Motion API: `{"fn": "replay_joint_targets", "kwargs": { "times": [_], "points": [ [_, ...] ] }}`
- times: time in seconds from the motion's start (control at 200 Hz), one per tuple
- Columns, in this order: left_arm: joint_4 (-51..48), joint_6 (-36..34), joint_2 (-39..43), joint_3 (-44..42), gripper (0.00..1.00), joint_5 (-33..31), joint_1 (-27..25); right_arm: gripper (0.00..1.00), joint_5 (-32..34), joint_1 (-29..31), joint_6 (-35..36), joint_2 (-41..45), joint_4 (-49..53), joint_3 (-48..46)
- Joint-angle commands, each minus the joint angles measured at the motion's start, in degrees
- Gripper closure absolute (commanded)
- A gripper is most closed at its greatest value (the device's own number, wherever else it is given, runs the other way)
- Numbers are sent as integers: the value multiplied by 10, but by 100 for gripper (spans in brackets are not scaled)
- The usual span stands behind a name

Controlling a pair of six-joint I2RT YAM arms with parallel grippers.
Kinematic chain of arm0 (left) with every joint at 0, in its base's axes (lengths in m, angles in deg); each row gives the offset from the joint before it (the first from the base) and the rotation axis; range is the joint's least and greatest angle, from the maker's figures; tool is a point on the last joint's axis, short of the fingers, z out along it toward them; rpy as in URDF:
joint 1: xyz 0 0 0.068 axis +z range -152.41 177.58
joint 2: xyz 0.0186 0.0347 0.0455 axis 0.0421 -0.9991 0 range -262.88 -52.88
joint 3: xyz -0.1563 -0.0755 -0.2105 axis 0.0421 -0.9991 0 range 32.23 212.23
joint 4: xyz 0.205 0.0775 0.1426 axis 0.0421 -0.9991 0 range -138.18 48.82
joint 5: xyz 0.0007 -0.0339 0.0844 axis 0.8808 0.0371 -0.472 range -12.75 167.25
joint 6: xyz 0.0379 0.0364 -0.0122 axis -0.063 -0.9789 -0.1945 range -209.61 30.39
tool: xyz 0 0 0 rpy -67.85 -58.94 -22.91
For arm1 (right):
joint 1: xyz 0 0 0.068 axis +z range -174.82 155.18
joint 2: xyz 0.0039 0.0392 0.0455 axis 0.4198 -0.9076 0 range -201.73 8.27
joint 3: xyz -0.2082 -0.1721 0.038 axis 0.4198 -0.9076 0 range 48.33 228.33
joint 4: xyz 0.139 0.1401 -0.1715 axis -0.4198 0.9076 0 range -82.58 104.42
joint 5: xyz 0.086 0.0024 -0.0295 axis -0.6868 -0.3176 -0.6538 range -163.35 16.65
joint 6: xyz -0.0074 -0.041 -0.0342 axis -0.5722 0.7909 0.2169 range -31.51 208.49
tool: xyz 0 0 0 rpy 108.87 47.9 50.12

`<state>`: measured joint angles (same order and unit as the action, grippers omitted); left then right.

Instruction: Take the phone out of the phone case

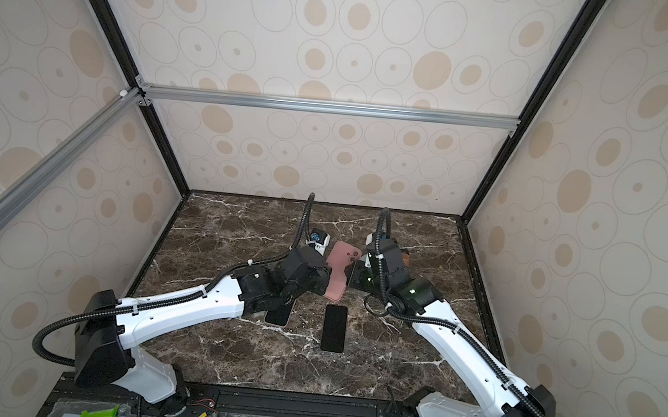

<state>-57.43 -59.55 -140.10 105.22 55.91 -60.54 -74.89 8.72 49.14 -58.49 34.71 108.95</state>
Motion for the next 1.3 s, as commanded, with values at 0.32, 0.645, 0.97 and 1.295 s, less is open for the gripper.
{"fn": "replay_joint_targets", "kwargs": {
  "times": [0.32,0.645,0.97,1.295],
  "points": [
    [97,39,57,-58,98,55,2,100,8,4,-26,-1,-8,-6],
    [225,102,106,-178,36,241,99,100,-8,-29,51,-84,56,32],
    [300,93,57,-220,27,349,198,100,-118,-75,132,-283,111,154],
    [348,91,-23,-199,27,411,239,100,-176,-106,161,-443,147,273]
  ]
}}
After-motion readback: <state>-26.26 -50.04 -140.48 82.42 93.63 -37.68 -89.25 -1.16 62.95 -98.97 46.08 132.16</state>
